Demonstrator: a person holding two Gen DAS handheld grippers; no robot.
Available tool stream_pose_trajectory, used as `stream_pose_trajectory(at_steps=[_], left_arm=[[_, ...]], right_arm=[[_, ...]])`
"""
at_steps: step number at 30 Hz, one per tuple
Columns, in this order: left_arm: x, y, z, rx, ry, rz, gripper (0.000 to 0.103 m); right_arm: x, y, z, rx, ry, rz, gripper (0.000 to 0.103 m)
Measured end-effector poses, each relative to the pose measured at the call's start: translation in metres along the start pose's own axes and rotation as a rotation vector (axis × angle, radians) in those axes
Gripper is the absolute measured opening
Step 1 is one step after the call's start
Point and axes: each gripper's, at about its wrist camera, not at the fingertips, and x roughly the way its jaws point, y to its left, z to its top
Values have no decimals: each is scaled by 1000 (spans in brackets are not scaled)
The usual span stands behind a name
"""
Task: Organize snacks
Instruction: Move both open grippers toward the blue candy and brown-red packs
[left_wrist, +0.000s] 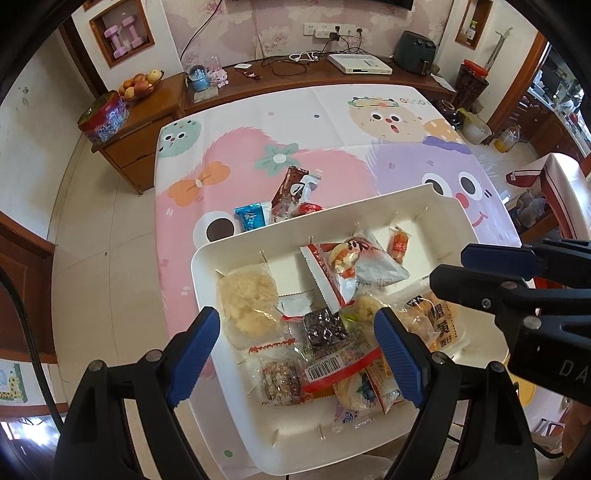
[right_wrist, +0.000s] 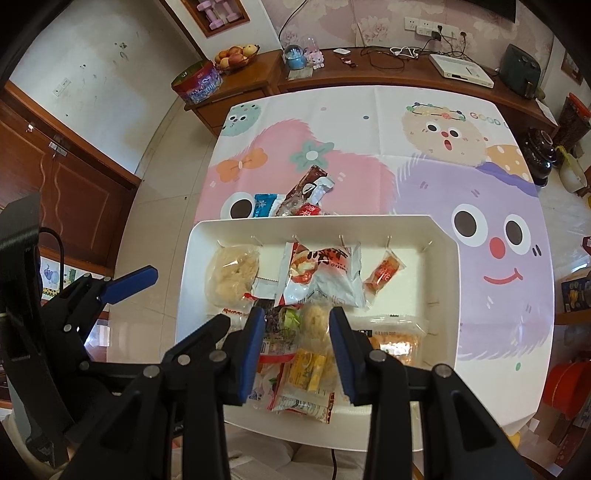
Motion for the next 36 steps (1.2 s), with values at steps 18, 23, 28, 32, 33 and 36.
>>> stream_pose_trajectory(at_steps=[18, 23, 28, 32, 33, 36], left_arm=[[28, 95, 54, -226, -17, 87, 85], [60, 111, 72, -272, 13, 101, 85], [95, 117, 84, -305, 60, 75, 85], [118, 116, 88, -321, 97, 66, 85], [123, 116, 88, -326, 107, 61, 85], [133, 116, 88, -331, 126, 52, 85]], right_arm=[[35, -12, 79, 33, 18, 51, 37], [71, -18, 117, 104, 51, 69, 37], [132, -36, 144, 215, 164, 95, 37], [175, -49, 153, 305, 239, 103, 37], [183, -51, 154, 321, 249, 109, 37], [198, -49, 160, 334, 259, 95, 37]])
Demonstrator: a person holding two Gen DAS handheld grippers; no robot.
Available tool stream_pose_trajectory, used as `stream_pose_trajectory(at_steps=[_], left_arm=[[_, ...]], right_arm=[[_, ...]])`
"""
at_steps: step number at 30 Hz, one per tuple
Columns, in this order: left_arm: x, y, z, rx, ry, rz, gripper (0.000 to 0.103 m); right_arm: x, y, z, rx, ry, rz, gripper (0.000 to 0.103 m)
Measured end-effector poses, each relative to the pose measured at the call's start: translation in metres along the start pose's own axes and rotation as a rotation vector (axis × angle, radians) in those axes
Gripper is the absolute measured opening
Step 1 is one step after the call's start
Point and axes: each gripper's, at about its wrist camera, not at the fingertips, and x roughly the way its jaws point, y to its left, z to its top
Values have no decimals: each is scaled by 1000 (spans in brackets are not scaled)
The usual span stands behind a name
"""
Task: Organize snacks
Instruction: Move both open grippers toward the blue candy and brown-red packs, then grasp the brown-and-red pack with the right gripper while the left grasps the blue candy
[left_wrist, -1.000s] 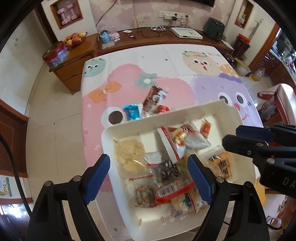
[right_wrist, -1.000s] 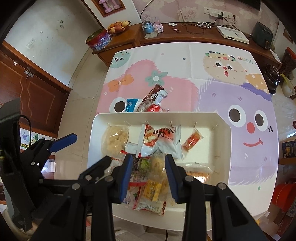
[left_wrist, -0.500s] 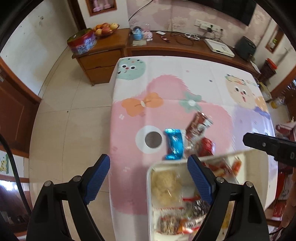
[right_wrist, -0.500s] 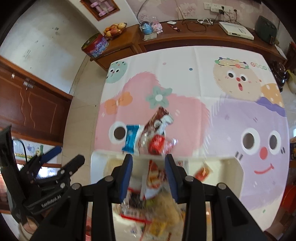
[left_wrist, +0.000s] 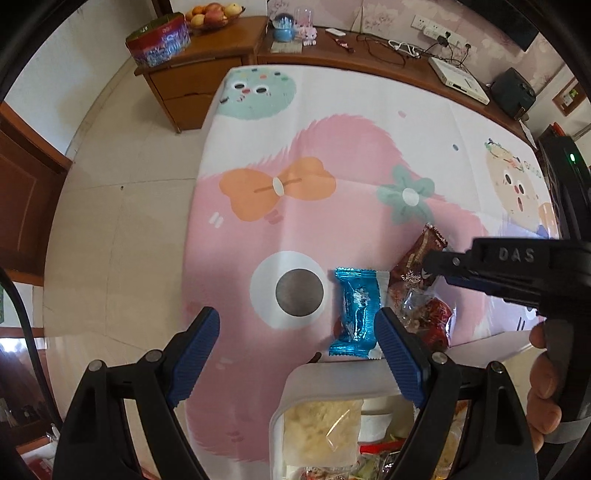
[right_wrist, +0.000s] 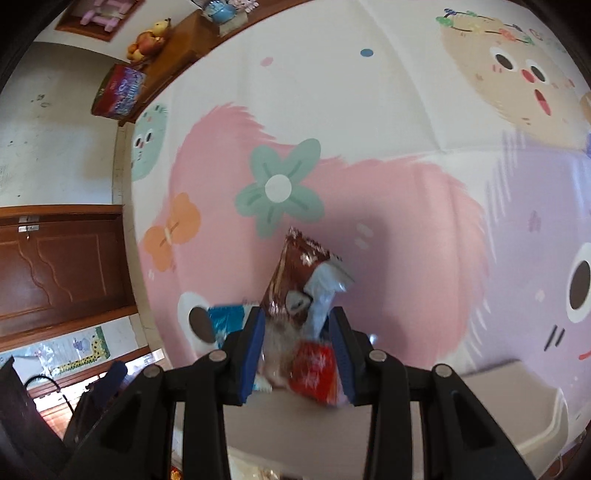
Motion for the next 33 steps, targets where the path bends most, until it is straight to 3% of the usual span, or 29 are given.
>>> stream_pose_trajectory(at_steps=[6, 9, 16, 20, 24, 31, 33], left_arm=[[10, 1, 4, -9, 22, -10, 85], [14, 0, 7, -6, 28, -12, 85], [27, -9, 15, 23, 63, -29, 85], [41, -17, 21, 50, 104, -21, 84], [55, -24, 25, 81, 160, -23, 73], [77, -42, 19, 141, 267, -30, 70], [84, -45, 17, 148, 291, -28, 61]], right_arm=[[17, 19, 9, -43, -3, -100, 37], [28, 31, 12, -88, 3, -192, 39], [37, 62, 12, -261, -59, -333, 37], [30, 55, 14, -269, -80, -326, 33], [19, 43, 15, -232, -83, -298, 32], [6, 36, 15, -190, -96, -251, 31], [6, 31, 18, -184, -97, -244, 29]])
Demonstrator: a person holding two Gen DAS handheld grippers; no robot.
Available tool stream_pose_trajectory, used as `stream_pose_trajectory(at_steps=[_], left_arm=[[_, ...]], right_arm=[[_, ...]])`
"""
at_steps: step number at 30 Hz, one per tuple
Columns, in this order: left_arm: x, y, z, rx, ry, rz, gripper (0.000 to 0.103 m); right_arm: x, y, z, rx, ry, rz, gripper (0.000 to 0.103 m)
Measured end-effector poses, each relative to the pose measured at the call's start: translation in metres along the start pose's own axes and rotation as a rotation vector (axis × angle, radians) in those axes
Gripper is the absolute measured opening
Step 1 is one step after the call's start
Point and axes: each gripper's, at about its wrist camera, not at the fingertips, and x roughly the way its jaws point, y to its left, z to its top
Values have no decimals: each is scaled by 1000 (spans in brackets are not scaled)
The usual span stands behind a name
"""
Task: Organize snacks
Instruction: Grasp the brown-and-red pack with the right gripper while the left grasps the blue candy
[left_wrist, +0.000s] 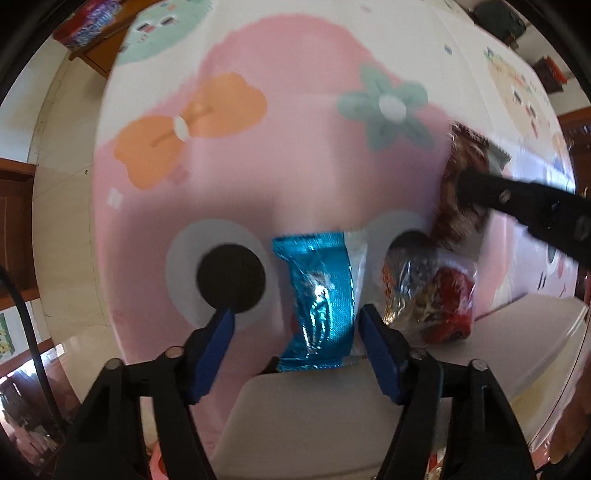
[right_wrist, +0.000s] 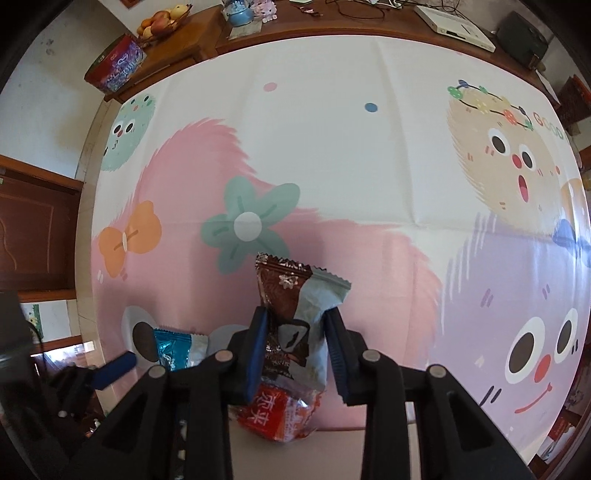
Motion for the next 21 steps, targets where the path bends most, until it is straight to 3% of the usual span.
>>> stream_pose_trajectory(at_steps=[2, 4, 5, 6, 9, 13, 14, 16, 17, 18, 21], left_arm=[[1, 0, 2, -18, 0, -8, 57], [-1, -1, 2, -20, -14, 23, 46], [-2, -1, 2, -20, -24, 39, 32], [-3, 0, 2, -21, -28, 36, 25], [-8, 7, 3, -51, -35, -9, 23], [-14, 11, 0, -65, -58, -19, 22], [-17, 10, -2, -68, -68, -22, 22], [-22, 10, -2, -69, -83, -21, 22], [-24, 8, -2, -70, -86, -18, 22], [-27, 7, -2, -72, -89, -18, 22], [-25, 1, 1, -83, -93, -20, 22]], right_arm=[[2, -2, 0, 3, 4, 7, 16], [4, -8, -2, 14, 16, 26, 15], [5, -9, -3, 16, 16, 30, 15], [5, -10, -5, 14, 13, 31, 13], [4, -14, -7, 3, 14, 51, 4], [5, -20, -8, 10, 36, 71, 4], [3, -29, -13, 27, 53, 95, 5], [7, -34, -11, 73, 85, 133, 17], [8, -35, -10, 91, 82, 138, 30], [8, -35, -10, 104, 76, 139, 36], [10, -28, -9, 118, 61, 126, 36]])
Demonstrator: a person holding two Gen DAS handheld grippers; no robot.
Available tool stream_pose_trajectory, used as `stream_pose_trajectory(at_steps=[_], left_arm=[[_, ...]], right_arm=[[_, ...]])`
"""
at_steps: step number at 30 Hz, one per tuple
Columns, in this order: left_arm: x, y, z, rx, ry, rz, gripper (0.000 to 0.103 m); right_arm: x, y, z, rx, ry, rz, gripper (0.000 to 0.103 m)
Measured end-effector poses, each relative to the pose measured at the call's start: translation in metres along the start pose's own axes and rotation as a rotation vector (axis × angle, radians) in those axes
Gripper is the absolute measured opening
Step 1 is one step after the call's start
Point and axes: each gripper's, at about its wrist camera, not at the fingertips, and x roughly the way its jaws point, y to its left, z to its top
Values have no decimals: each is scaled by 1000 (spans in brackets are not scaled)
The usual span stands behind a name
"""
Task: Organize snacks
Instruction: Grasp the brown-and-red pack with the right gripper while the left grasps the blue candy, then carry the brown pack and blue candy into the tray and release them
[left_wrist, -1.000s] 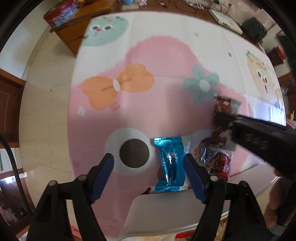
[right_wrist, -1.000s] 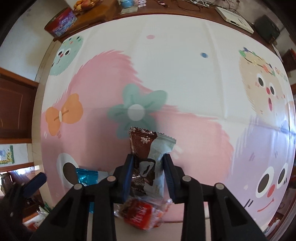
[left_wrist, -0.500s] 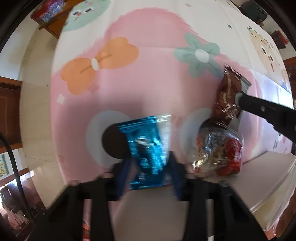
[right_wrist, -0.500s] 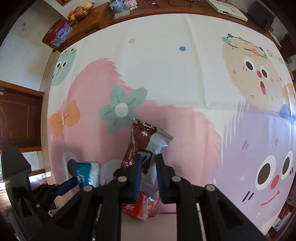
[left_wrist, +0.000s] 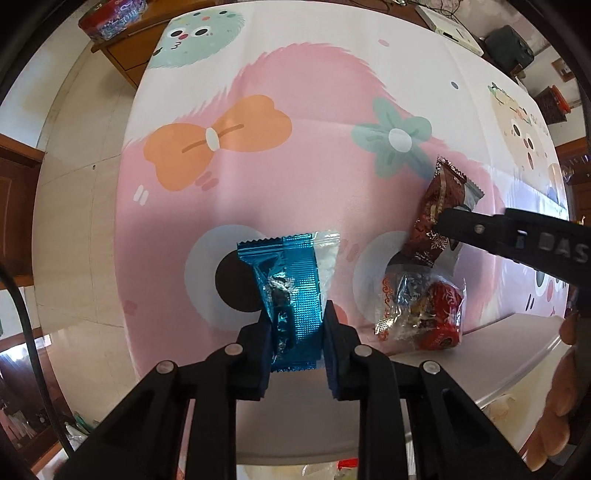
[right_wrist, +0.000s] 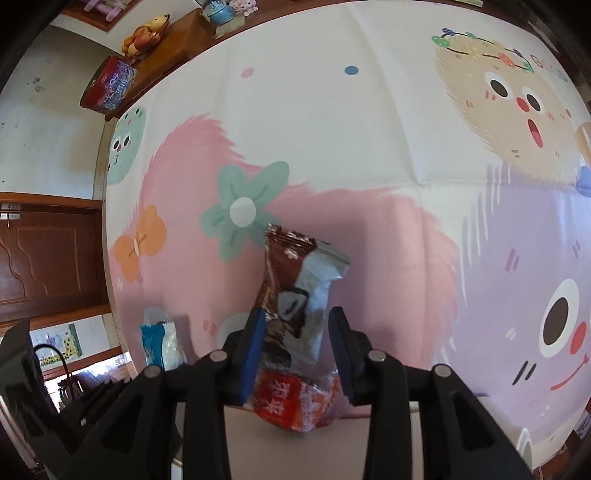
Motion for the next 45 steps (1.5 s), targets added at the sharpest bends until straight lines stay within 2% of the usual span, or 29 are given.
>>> stream_pose_trajectory(at_steps=[9, 14, 20, 25, 32, 37, 45], left_arm=[[-8, 13, -10, -25, -25, 1, 22], [-24, 20, -13, -33, -83, -6, 21], [-79, 21, -19, -33, -199, -18, 21], [-135, 12, -41, 20, -308, -51, 21], [-182, -5, -90, 106, -377, -105, 21], [-197, -18, -127, 161, -407, -109, 21], [-200, -36, -186, 253, -412, -83, 21]], right_arm=[[18, 43, 1, -99, -60, -230, 39], [14, 52, -5, -176, -104, -260, 33], [-32, 34, -12, -137, -206, -150, 32], [-104, 15, -31, -135, -315, -38, 32], [-171, 2, -91, -173, -383, 45, 32], [-194, -2, -138, -205, -391, 68, 32], [-209, -10, -204, -216, -392, 43, 32]])
